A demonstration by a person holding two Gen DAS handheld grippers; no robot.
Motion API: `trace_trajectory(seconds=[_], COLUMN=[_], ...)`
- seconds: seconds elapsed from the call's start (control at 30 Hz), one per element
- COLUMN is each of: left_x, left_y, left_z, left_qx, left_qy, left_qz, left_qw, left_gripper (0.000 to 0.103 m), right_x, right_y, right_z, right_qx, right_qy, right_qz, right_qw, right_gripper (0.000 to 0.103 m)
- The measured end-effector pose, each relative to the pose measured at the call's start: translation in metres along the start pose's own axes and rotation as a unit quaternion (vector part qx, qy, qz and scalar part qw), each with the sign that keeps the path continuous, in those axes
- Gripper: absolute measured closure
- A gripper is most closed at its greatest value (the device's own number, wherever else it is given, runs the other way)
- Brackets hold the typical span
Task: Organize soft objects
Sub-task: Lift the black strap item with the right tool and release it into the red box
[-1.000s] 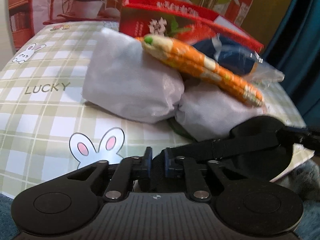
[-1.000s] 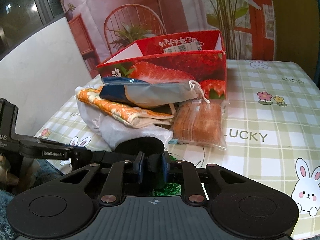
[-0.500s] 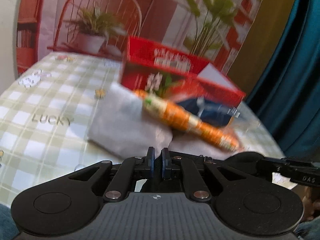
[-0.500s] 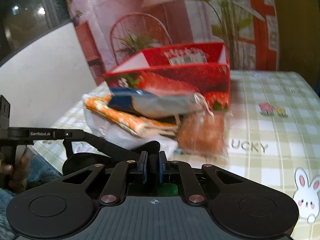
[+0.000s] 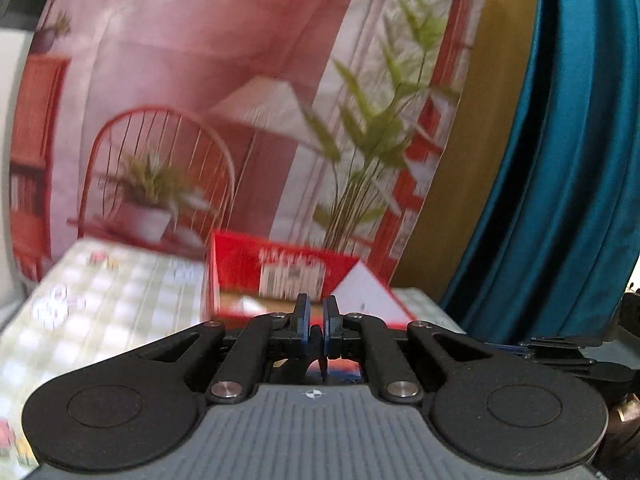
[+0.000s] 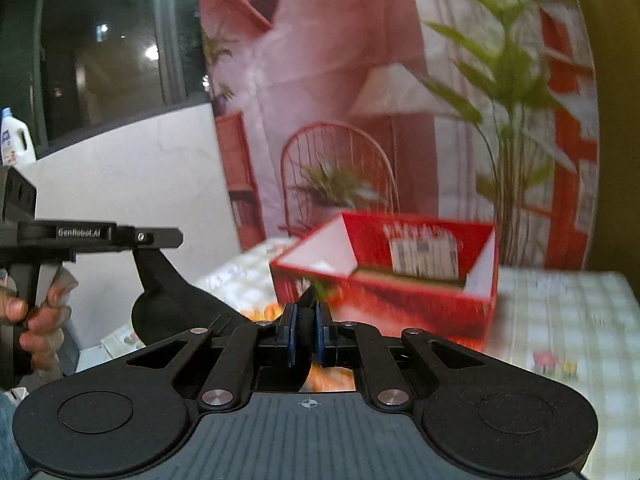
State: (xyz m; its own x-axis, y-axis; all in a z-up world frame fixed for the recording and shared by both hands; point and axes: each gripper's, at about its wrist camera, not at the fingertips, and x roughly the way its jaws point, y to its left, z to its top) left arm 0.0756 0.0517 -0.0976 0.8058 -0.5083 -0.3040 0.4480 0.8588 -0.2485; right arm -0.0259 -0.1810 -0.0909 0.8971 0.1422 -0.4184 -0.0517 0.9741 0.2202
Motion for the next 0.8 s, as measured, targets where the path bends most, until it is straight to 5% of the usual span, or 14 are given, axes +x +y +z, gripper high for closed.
trace_trajectory(seconds=[0.4,0.8], left_x=[0.057,0.189], left_y=[-0.006,0.007], left_z=[0.055,0.06], left_qx=[0.026,0.036], left_qy=[-0.021,0.051], left_qz=[0.03,0.066], left_qw=[0.999,0.9958], left_gripper=[0.095,0.095], right_x=[0.05,0.167], right_y=[-0.012,-0.092], right_z=[0.068,0.076], right_qx=[-0.054,0.001], right_qy=[-0.032,0.03], right_qz=[-0.009,-0.083], right_qw=[0.998,0.996], right_gripper=[0.095,0.095])
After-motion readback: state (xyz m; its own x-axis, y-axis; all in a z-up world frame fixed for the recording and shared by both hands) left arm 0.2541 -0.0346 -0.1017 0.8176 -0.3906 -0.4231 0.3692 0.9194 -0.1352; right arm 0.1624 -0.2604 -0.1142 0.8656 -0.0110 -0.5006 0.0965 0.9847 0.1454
